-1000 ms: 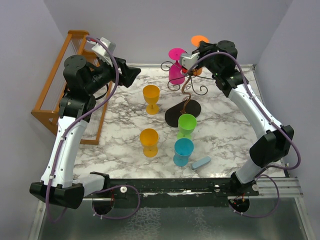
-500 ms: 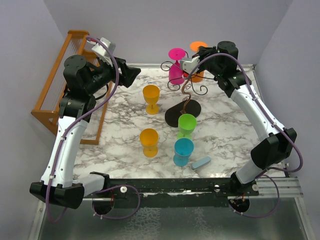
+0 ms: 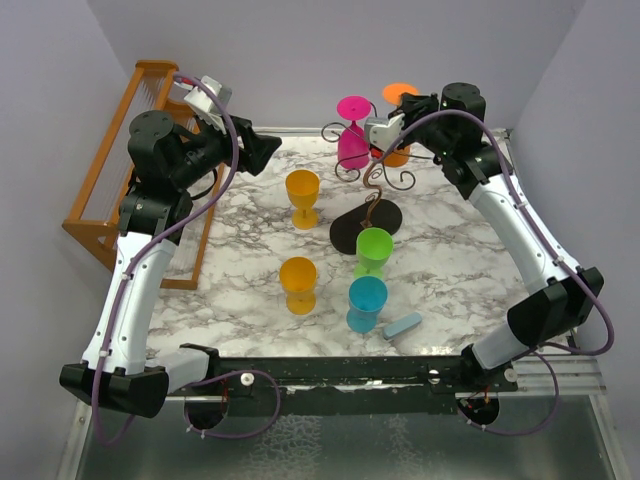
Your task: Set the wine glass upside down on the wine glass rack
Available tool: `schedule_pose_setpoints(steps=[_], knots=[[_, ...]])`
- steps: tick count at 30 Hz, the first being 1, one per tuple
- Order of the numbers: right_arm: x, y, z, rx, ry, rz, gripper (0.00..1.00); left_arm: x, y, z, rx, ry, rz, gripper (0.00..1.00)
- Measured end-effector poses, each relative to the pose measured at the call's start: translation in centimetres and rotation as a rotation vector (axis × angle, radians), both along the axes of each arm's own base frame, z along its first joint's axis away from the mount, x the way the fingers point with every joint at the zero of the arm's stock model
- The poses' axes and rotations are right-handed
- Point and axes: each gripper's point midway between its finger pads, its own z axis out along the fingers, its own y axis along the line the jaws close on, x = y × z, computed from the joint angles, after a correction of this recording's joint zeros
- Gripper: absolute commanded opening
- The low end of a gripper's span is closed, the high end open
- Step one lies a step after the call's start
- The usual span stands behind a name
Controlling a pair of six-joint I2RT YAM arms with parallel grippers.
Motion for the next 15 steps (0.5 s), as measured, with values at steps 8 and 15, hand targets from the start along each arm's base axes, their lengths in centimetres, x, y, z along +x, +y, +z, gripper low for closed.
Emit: schedule_pose_setpoints(steps=[8,15], knots=[[-0.3,-0.7,-1.0,-0.012,0.014,-0.03,0.02,0.0,0.0,0.0,0.0,0.0,0.0,0.76],[-0.4,-1.4,-1.3,-0.02,0.015,-0.062,0.04,0.1,0.0,-0.4,0.002,0.008,0.0,0.76]])
